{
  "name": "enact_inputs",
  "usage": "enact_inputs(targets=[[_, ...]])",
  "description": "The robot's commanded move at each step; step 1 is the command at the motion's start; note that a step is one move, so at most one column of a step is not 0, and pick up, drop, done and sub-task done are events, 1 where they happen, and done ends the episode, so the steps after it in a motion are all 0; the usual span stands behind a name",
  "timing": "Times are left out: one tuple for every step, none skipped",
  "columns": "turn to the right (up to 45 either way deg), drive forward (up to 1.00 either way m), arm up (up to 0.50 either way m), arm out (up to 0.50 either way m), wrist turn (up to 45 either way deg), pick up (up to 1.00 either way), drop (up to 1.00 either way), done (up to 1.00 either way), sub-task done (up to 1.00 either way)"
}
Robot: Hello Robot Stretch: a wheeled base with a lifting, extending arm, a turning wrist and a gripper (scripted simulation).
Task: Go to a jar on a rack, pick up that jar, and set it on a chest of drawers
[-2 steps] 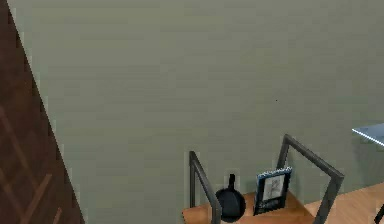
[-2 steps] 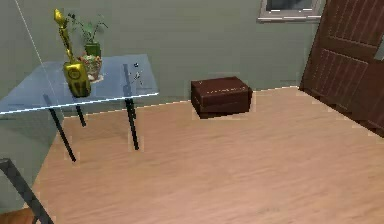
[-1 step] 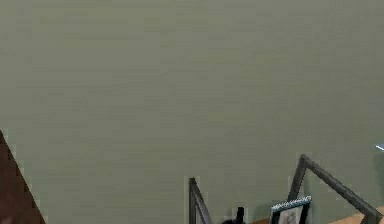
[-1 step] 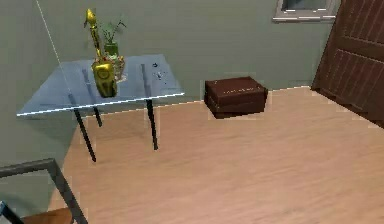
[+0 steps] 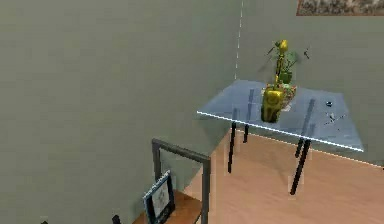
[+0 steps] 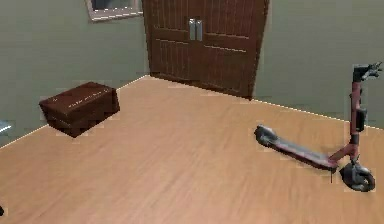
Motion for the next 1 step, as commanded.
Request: enact_inputs(targets=[[45.0, 0.00, 0.00, 0.00, 0.0, 0.00, 0.00, 0.00, 0.00]])
